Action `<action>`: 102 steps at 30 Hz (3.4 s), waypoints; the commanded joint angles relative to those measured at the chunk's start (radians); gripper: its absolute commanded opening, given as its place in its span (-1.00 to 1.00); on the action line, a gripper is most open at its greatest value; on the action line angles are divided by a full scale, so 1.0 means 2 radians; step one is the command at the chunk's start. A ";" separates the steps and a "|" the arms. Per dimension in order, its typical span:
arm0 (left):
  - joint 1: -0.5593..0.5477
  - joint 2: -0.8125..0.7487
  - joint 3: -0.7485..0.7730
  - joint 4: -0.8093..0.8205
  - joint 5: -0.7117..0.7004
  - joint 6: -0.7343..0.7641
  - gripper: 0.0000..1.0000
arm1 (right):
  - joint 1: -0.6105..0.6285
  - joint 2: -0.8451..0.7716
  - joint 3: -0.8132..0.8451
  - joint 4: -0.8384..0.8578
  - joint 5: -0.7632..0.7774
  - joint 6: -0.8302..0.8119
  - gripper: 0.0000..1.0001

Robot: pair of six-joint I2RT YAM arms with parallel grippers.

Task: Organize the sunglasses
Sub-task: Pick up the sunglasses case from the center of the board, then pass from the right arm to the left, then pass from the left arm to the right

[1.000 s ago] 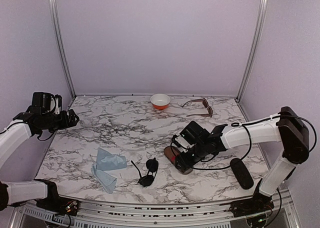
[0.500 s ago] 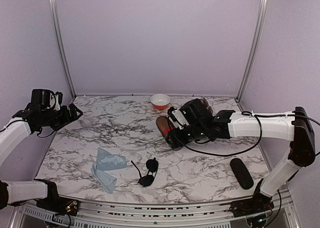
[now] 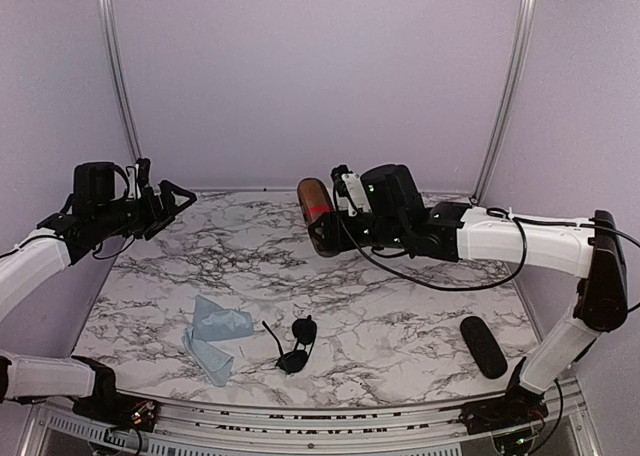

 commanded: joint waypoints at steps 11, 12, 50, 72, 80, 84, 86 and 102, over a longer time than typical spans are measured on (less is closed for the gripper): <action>-0.159 0.041 0.035 0.203 0.114 0.011 0.93 | 0.004 -0.042 -0.027 0.222 -0.221 0.029 0.11; -0.166 0.044 0.041 0.209 0.120 0.011 0.93 | 0.004 -0.041 -0.027 0.232 -0.237 0.032 0.11; -0.233 0.060 0.011 0.384 0.172 -0.004 0.00 | 0.023 -0.009 -0.005 0.287 -0.348 0.055 0.91; -0.238 -0.012 -0.074 0.372 0.114 0.546 -0.43 | -0.055 -0.071 0.022 0.001 -0.207 0.127 0.98; -0.241 0.009 -0.087 0.364 0.057 0.804 -0.52 | -0.067 -0.020 0.072 0.059 -0.328 0.311 1.00; -0.245 0.009 -0.087 0.365 0.050 0.857 -0.56 | -0.063 0.012 0.066 0.105 -0.362 0.377 1.00; -0.246 0.007 -0.089 0.363 0.058 0.891 -0.57 | -0.053 0.032 0.064 0.137 -0.376 0.410 1.00; -0.272 0.000 -0.111 0.357 0.088 0.950 -0.58 | -0.006 0.112 0.075 0.314 -0.421 0.550 0.99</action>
